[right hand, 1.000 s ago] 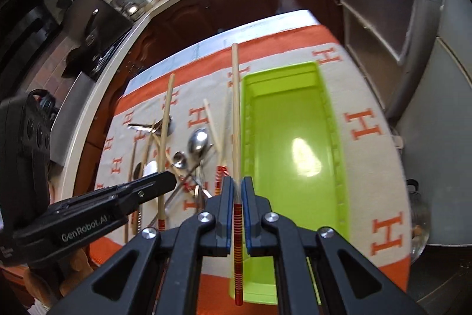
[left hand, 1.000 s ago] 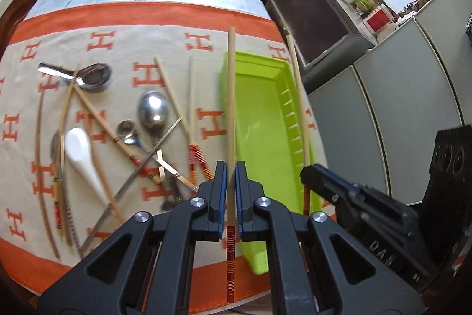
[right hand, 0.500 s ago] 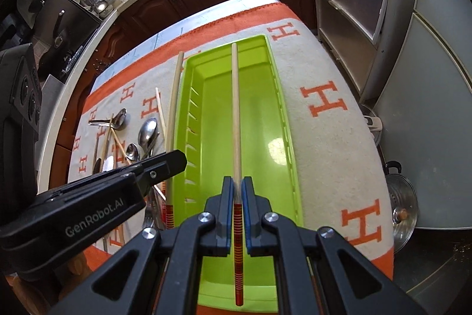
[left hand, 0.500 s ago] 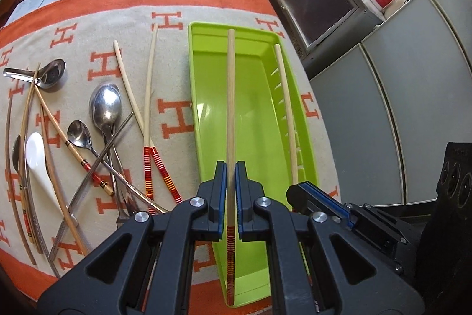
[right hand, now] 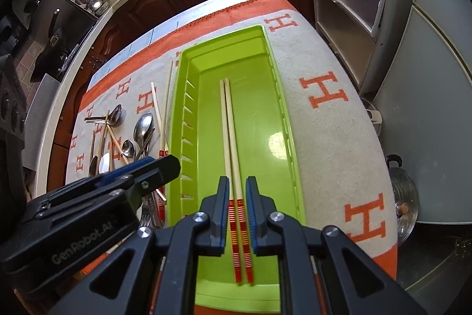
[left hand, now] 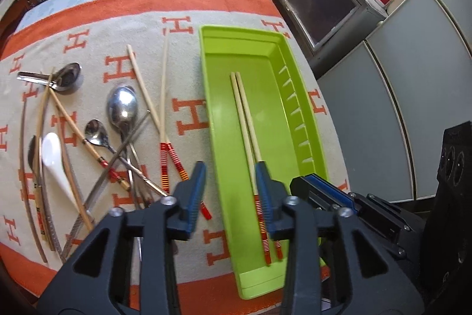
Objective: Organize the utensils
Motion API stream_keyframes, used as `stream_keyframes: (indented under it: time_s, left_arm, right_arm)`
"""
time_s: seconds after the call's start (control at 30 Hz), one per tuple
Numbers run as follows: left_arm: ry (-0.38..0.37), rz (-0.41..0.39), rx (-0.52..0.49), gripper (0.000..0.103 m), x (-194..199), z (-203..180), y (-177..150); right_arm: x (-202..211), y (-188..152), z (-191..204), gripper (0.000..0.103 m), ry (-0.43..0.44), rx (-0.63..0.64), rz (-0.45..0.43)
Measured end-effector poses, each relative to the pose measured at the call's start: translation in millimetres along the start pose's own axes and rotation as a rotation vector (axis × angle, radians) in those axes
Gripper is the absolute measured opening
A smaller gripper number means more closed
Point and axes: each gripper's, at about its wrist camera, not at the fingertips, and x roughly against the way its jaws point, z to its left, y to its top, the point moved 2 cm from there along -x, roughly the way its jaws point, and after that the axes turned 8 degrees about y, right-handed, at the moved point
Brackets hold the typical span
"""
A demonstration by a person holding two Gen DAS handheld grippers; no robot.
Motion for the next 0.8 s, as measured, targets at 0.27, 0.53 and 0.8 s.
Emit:
stream_keyframes:
  time_s: [0.27, 0.53, 0.8]
  left_arm:
    - [0.035, -0.068, -0.004, 0.043, 32, 18, -7]
    - [0.082, -0.092, 0.000, 0.043, 48, 40, -22]
    - [0.128, -0.130, -0.017, 0.044, 64, 56, -41]
  right_arm:
    - [5, -2, 11, 0.013, -0.004, 0.019, -0.005]
    - [8, -9, 24, 0.013, -0.015, 0.034, -0.002]
    - [10, -16, 38, 0.013, -0.024, 0.054, 0.000]
